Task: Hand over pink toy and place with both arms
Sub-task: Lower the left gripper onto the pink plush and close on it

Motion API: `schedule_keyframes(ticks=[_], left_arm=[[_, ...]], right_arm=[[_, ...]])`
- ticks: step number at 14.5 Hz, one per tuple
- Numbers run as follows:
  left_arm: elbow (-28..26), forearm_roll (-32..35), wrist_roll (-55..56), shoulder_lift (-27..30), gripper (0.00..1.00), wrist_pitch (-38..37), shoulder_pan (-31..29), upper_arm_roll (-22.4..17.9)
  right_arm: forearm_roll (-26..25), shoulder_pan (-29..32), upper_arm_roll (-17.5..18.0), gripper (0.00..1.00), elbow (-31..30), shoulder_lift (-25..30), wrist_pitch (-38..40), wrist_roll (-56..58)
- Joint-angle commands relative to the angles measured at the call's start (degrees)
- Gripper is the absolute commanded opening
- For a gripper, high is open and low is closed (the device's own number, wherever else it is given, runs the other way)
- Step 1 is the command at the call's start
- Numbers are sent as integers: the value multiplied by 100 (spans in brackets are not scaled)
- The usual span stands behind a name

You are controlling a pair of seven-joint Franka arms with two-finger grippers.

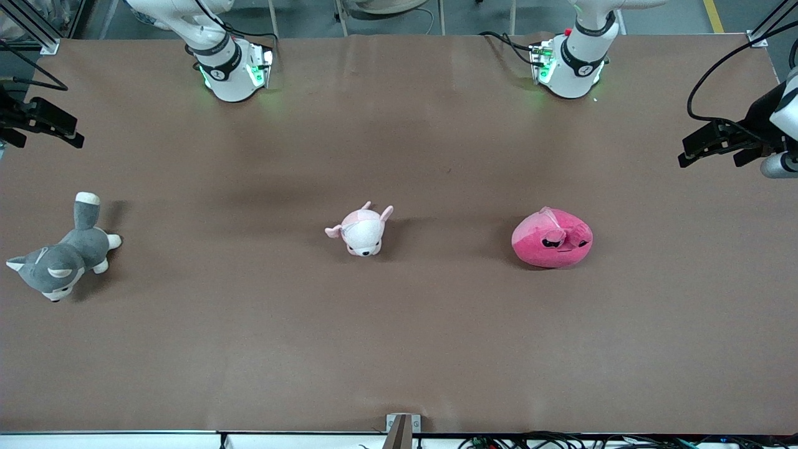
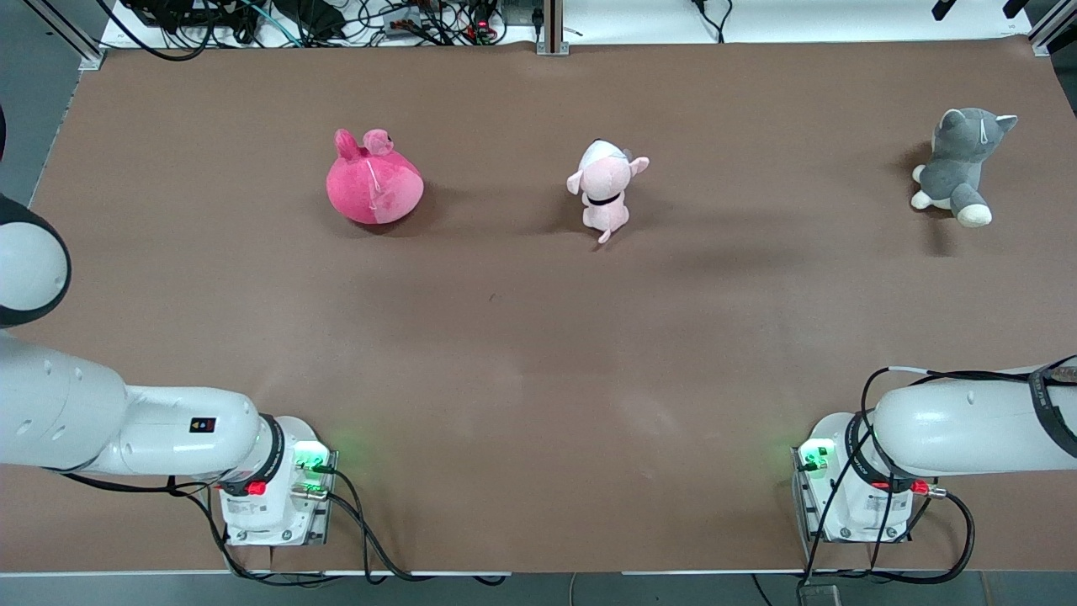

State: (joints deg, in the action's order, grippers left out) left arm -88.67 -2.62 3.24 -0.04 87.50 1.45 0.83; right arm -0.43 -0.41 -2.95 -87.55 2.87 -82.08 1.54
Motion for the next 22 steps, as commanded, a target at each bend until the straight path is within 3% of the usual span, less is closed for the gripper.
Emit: schedule_keyframes(ticks=[1, 9, 14, 20, 22], left_arm=[[87, -81, 28, -32, 100, -119, 13, -30], [122, -28, 72, -58, 100, -102, 13, -39], [60, -116, 448, -601, 100, -41, 136, 31], [-71, -125, 1889, -1630, 100, 854, 619, 75], [-403, -133, 2206, -1702, 100, 1355, 655, 75]], right_arm=[[43, -20, -21, 100, -131, 126, -36, 40], [263, -11, -21, 100, -96, 126, -106, 40], [263, -11, -21, 100, -96, 126, -1, 40], [219, -20, -21, 100, -96, 126, 8, 48], [201, -11, -21, 100, -96, 126, 8, 48]])
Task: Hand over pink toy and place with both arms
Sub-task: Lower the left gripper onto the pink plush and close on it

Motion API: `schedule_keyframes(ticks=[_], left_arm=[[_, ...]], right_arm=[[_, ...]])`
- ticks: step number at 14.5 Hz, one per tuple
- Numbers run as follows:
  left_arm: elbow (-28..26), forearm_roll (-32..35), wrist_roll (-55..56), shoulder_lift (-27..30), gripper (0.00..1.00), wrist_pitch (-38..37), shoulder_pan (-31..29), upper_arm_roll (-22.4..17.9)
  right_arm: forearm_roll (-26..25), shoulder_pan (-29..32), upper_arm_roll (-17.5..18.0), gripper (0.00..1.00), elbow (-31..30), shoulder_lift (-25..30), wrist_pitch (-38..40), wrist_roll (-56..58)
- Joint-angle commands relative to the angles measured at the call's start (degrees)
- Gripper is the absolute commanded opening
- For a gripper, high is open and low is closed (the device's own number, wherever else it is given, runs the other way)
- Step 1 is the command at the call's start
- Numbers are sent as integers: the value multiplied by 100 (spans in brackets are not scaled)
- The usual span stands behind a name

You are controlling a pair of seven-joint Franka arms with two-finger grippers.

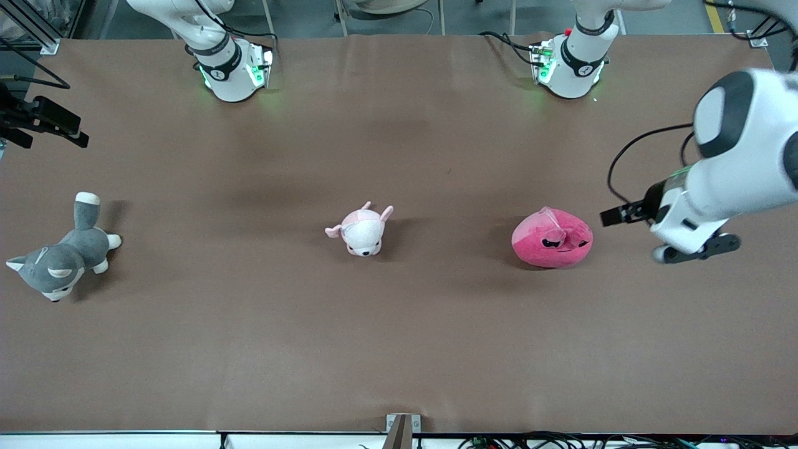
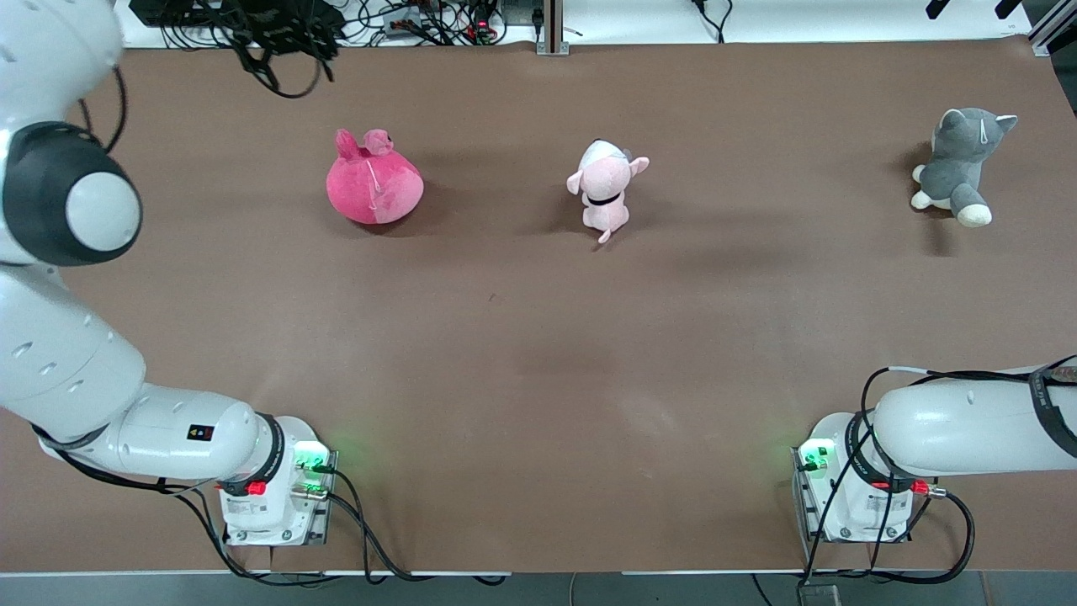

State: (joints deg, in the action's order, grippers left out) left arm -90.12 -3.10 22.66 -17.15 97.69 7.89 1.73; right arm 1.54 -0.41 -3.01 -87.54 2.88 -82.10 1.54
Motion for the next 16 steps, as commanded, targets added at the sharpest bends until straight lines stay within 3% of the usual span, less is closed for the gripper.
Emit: schedule_keyframes(ticks=[1, 5, 11, 13, 16], left_arm=[[-495, -86, 317, 36, 100, 591, 2, 37], [-1269, -77, 362, 133, 100, 1391, -7, 82], [-1684, -77, 362, 133, 95, 1683, -24, 99], [-1736, -68, 362, 133, 87, 1683, -25, 108], [-1763, -77, 362, 107, 62, 1683, -24, 108]], right_arm=[[5, -11, -16, 100, -97, 125, 18, 48], [-4, -11, -16, 100, -62, 125, 10, 48], [-4, -3, -25, 100, -44, 125, 10, 30], [-4, 15, -25, 100, -44, 125, 10, 39], [-4, 15, -25, 100, -44, 117, 10, 39]])
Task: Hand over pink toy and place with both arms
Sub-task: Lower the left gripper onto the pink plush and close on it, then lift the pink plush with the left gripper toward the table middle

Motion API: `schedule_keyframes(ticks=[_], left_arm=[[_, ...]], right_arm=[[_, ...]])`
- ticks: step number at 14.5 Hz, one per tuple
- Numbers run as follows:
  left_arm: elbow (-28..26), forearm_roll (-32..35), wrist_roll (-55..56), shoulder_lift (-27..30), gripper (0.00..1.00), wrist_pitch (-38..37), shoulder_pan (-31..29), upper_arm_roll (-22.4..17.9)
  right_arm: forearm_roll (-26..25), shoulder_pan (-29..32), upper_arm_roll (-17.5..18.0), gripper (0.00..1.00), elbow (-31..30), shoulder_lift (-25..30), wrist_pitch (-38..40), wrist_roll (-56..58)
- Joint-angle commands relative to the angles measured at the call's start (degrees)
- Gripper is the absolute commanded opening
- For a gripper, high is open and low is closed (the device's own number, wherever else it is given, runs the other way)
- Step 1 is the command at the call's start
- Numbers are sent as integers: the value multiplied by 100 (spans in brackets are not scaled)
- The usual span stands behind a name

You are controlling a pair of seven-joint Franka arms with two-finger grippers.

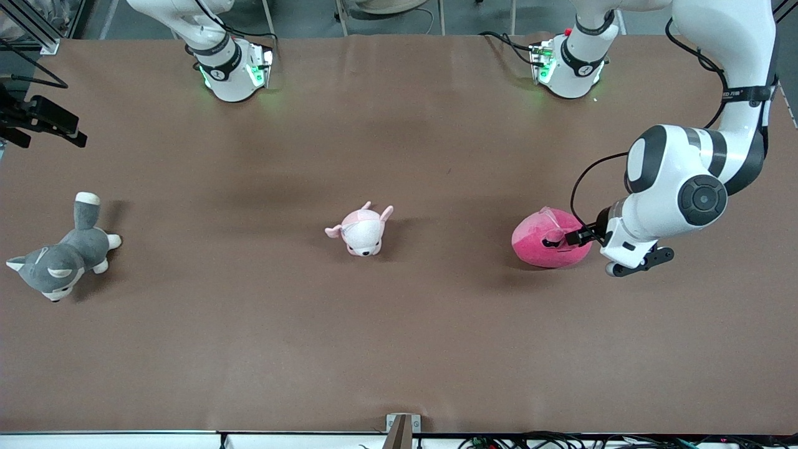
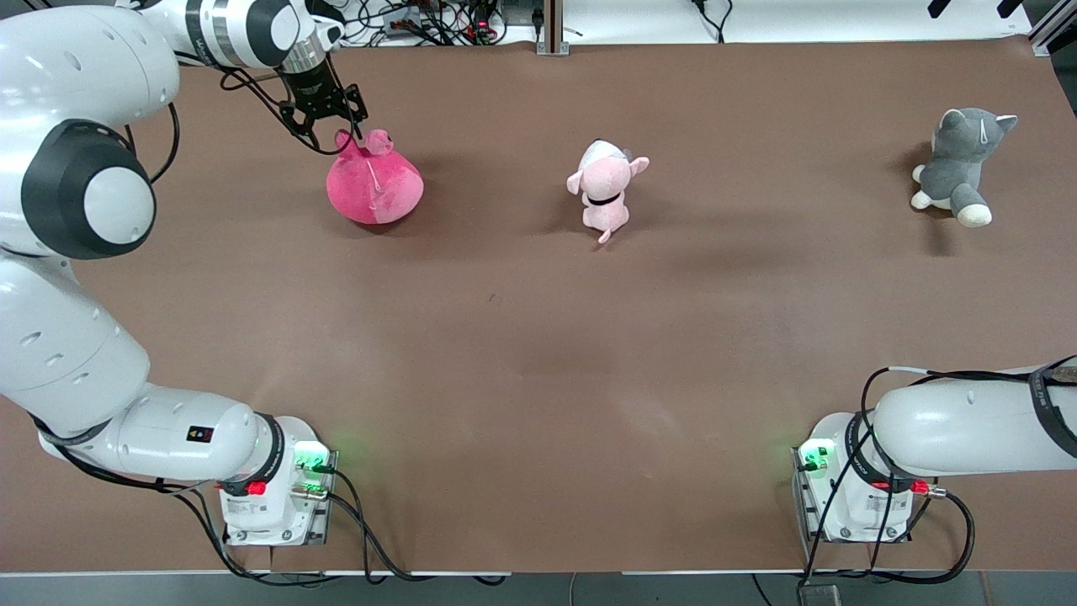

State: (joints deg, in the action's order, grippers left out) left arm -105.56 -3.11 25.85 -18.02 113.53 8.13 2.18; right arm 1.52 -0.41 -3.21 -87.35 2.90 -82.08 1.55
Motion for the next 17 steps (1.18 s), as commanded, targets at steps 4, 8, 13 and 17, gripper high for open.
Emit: schedule_keyframes(ticks=[4, 8, 13, 17], left_arm=[[-211, -85, 69, 158, 26, 134, -22, 63], [-141, -85, 78, 246, 6, 3, -13, 134], [990, -67, 261, 325, 5, -1383, 5, 371], [2159, -85, 675, 316, 5, -2185, 31, 897]], right_arm=[[-12, 32, -22, 100, -1, 106, 8, 39], [-20, 85, -31, 100, -1, 80, -19, 21], [-29, 155, -31, 100, -1, -393, -290, 39], [-240, 121, -22, 100, -18, -1124, -686, 39]])
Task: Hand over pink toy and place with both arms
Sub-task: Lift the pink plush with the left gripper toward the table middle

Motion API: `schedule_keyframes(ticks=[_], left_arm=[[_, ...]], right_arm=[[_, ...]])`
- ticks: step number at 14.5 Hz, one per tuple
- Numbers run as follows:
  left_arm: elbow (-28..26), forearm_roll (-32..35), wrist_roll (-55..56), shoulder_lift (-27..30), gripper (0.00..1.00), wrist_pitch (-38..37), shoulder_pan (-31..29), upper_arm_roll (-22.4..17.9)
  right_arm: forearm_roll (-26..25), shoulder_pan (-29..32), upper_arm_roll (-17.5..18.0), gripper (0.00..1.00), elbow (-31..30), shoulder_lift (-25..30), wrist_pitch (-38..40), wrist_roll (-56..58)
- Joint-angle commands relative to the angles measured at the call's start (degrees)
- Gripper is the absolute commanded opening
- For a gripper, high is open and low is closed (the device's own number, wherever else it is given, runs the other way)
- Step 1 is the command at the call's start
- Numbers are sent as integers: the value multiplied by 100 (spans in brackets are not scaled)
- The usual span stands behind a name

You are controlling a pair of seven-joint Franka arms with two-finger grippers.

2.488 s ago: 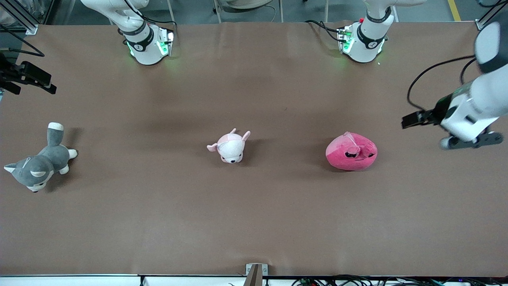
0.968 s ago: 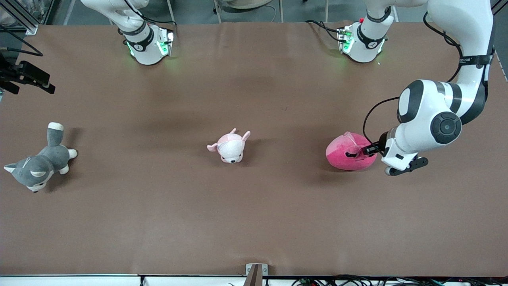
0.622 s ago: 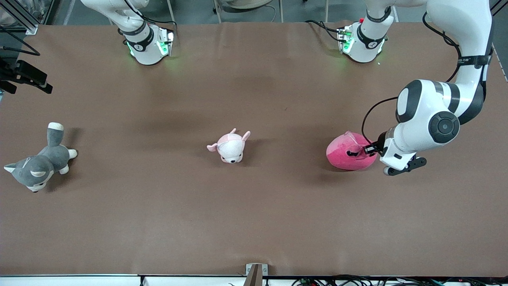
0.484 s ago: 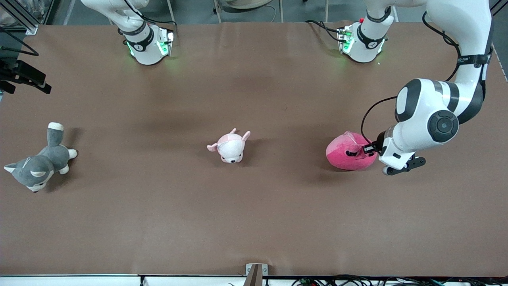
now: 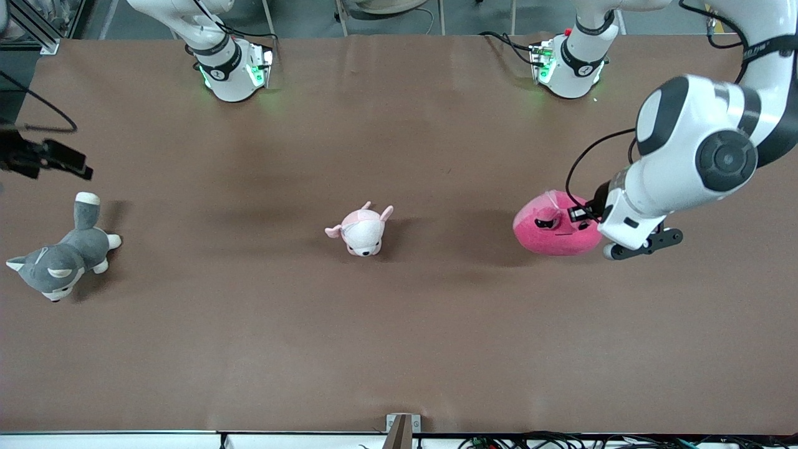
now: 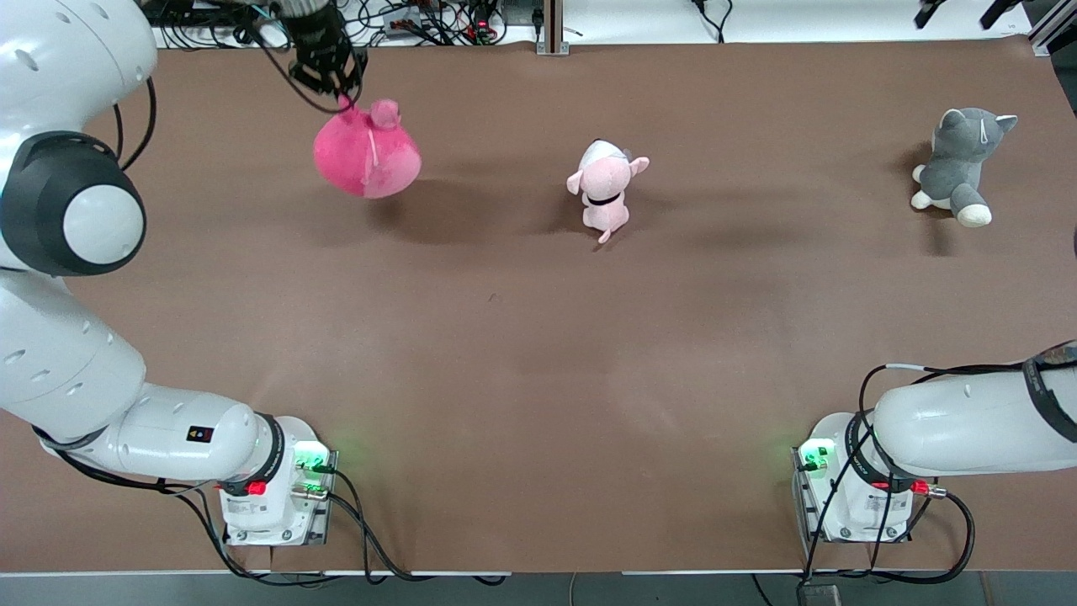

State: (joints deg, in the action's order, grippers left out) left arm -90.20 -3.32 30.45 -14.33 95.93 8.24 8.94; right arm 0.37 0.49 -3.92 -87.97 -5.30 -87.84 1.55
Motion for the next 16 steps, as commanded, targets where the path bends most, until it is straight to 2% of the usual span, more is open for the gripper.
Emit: schedule_keyframes(ticks=[1, 3, 5, 8, 12, 16], left_arm=[[862, -72, 346, -61, 5, -461, 29, 361], [1126, -247, 960, -140, 5, -418, 46, 800], [1452, -257, 1453, -272, 5, -382, 282, 1047], [1567, -257, 2191, -308, 5, 125, 941, 1057], [1576, -266, 3211, -456, 5, 1101, 1688, 1057], [1594, -257, 3678, -685, 5, 1577, 2251, 1022]], right_arm=[[-99, 12, 49, 100, 35, -296, -50, -74], [-29, -49, 93, 100, 8, -296, -32, -861], [41, -486, 111, 100, -9, -279, 82, -2135], [603, -1032, 120, 100, 8, -226, 100, -4209], [745, -2034, 128, 100, 8, -278, -382, -6161], [1386, -2544, 120, 100, -18, -287, -532, -7184]])
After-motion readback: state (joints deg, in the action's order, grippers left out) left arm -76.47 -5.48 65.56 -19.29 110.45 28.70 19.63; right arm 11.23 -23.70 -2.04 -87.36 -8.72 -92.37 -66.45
